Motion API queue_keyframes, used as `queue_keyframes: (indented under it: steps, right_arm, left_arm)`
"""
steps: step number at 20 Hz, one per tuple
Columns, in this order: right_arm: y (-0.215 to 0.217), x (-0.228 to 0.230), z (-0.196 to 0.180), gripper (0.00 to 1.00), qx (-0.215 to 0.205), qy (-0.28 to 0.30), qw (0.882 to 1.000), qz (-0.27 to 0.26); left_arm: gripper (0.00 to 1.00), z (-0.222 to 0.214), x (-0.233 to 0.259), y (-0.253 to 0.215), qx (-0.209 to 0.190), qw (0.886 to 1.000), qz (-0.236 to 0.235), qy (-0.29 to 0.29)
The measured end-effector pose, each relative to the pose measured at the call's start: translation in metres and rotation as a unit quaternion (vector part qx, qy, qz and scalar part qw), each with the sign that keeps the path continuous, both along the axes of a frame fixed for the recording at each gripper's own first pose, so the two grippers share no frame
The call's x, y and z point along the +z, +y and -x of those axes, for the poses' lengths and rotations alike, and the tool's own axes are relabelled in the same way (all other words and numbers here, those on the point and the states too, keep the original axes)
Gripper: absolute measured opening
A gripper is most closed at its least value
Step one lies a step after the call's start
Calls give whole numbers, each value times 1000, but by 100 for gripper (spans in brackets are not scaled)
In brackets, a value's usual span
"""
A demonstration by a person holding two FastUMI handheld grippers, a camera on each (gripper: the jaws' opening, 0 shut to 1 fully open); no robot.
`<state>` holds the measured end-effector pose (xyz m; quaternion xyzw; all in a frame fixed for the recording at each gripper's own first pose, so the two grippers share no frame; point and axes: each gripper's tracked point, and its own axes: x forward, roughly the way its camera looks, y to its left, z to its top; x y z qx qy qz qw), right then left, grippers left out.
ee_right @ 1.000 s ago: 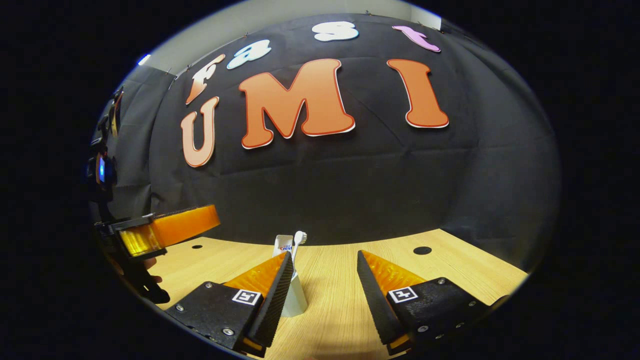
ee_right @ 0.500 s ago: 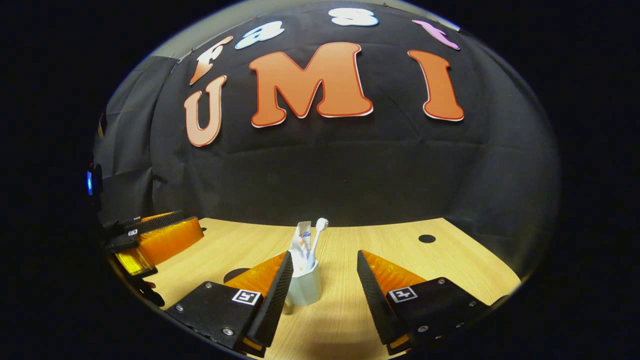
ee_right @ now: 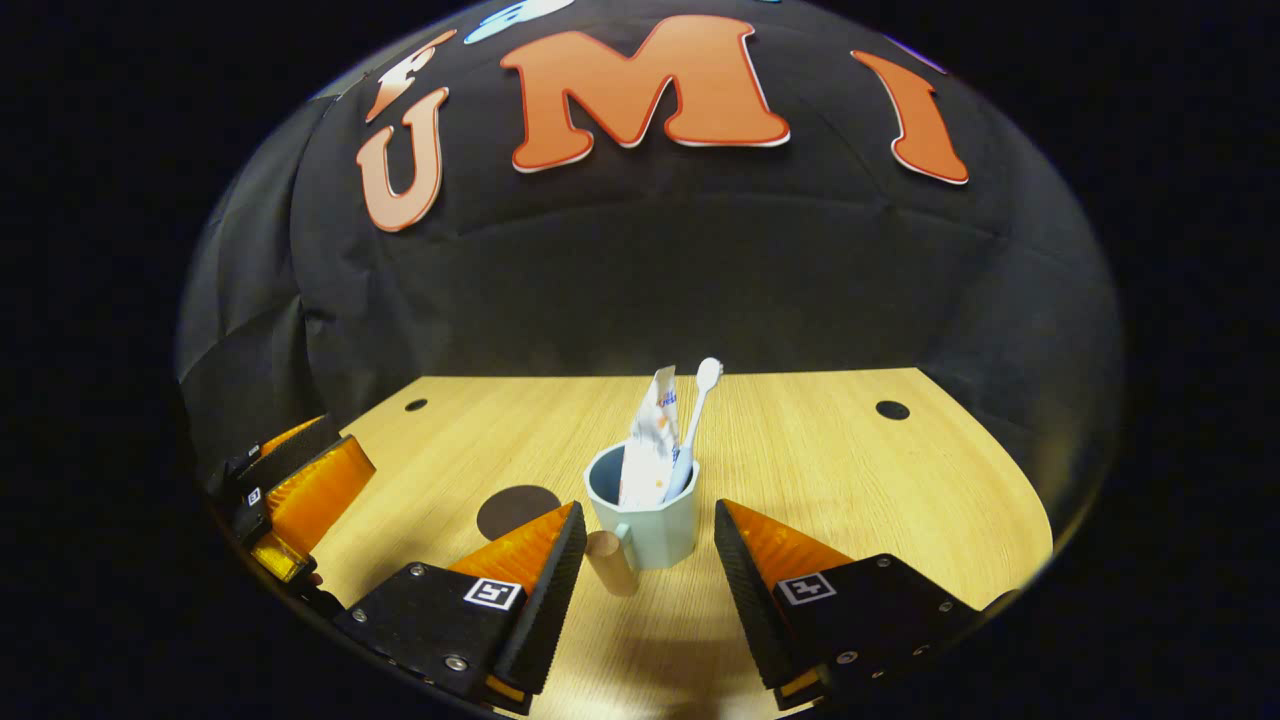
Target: Put the toothbrush and toothpaste on the desktop into the cup, then pick up the cup and place it on the coaster on the desktop.
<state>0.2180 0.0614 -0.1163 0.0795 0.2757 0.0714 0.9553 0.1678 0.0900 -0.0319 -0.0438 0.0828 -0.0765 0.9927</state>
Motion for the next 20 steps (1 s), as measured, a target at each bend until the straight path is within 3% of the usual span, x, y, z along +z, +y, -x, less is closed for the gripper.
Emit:
queue_keyframes:
  steps: [6,13,16,17,18,20]
  right_arm:
    - [10,-29,2,78,9,87,995,50]
    - [22,-43,-9,78,23,154,987,52]
    - [27,-62,-11,78,12,185,982,42]
    - [25,-66,-11,72,7,190,981,45]
    - [23,-69,-12,77,3,193,980,50]
    - [19,-77,-12,74,-5,202,978,59]
  left_arm:
    - [97,7,7,4,-9,1000,-9,-11]
    - [97,18,17,15,-8,999,-17,-28]
    - [96,20,19,17,-8,999,-8,-35]
    - [96,21,19,17,-9,999,-6,-35]
    - [96,22,20,16,-10,999,-3,-35]
    - [99,22,19,17,-12,999,-1,-33]
